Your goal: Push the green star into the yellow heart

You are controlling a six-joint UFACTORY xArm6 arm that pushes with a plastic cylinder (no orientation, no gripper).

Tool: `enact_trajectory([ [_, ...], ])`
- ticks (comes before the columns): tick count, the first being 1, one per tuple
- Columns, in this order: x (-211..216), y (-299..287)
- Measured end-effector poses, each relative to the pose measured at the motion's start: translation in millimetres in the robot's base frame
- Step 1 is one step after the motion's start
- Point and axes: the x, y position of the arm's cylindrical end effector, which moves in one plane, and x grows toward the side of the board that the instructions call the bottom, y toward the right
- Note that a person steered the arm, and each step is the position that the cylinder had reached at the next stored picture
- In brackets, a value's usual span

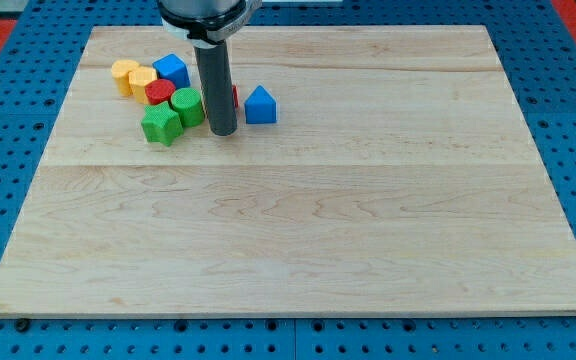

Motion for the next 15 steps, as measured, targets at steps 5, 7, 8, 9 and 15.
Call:
enact_trajectory([
  [5, 4, -62],
  [7, 4, -94],
  [8, 4, -108],
  [9, 6, -114],
  [15, 5, -152],
])
